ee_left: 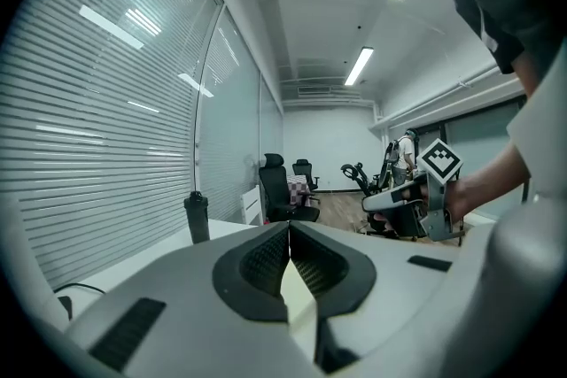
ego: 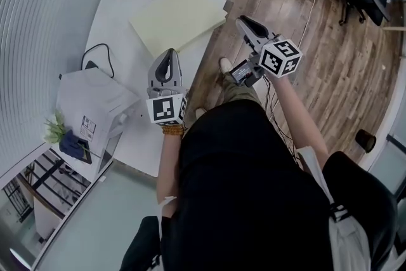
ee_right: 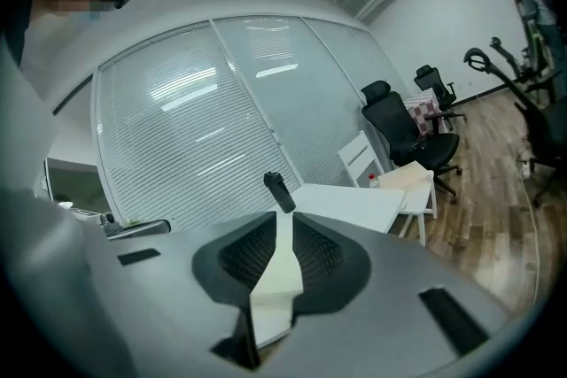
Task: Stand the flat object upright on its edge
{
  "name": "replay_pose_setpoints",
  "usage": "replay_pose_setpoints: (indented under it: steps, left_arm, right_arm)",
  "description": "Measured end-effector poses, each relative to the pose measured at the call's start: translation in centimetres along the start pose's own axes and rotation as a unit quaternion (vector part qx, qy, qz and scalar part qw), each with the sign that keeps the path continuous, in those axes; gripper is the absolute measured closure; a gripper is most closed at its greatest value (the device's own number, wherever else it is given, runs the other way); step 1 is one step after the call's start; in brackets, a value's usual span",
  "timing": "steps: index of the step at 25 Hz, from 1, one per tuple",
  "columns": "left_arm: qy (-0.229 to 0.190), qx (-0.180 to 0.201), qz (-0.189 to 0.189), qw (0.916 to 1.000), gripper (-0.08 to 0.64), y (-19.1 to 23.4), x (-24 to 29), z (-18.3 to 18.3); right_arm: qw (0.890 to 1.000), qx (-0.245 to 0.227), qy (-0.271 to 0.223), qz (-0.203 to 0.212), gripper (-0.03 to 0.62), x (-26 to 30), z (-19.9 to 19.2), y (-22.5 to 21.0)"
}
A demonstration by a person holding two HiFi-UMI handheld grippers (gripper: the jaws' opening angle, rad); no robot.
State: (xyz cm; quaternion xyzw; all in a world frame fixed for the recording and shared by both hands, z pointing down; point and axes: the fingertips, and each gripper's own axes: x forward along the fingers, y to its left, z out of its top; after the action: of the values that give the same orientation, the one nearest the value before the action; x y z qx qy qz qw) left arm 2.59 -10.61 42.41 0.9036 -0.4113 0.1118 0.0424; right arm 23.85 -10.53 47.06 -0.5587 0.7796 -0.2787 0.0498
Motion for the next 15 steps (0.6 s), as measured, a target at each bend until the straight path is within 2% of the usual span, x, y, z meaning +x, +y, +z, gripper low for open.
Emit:
replay_pose_setpoints:
  steps: [5, 10, 15]
  left_arm:
    - [0.003, -0.004, 0.014, 0.9999, 0.552, 1.2, 1.5, -0.3]
    - [0.000, -0.009, 0.033, 0.9994, 0.552, 2.3, 2.2, -0.1]
    - [-0.012, -0.019, 0.045, 0.9987, 0.552, 3.1, 2.3, -0.1]
  right_arm:
    - [0.998, 0.044, 0.027, 0.035, 0.509, 2.8, -1.0, -1.2]
    - [0.990, 0.113, 0.059, 0.061, 0.463, 5.0, -2.6, -2.2]
    - [0.980, 0.166, 0.085, 0.071, 0.460, 6.4, -4.6, -3.6]
